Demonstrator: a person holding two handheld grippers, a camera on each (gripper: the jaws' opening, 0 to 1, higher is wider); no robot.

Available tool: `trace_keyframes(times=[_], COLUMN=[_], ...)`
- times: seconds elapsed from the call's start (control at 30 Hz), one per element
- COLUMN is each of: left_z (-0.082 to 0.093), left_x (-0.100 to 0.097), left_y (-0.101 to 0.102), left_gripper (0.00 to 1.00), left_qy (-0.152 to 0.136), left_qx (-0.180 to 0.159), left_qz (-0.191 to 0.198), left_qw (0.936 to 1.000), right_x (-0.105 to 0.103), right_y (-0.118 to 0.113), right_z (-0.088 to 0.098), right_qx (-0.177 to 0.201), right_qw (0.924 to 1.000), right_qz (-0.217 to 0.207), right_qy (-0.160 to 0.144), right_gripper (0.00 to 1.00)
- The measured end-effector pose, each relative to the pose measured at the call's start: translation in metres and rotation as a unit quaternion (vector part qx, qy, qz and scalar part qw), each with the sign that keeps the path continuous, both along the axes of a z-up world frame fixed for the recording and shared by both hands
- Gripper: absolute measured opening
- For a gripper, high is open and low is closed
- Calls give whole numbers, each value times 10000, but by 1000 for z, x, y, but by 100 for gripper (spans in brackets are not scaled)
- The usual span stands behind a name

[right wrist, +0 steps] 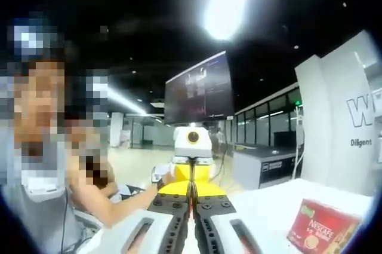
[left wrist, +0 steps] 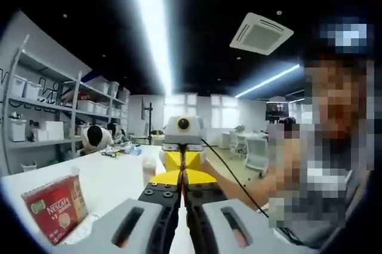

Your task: Tear open the coffee pouch, take out the coffee, and pour the coffee from the pouch into the cup

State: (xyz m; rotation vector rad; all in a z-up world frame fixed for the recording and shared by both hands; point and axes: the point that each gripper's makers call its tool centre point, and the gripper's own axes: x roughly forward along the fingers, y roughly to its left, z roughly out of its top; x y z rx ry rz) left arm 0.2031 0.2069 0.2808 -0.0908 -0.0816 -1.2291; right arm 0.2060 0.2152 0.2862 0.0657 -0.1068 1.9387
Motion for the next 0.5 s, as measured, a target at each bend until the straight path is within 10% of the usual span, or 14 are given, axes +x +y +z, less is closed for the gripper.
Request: trace_keyframes(times=[0.5], left_z=[0], left_x=[0], left_y=[-1], left_gripper=[4], left_qy=[146], left_qx=[66], left_qz=[-84], left_qw=[9998], right_x=[-4], right_y=[-1], right_z=[1], right_qx=[9], right_qw=[10000], right_qz=[73], right_qy=[-41], right_gripper=[2])
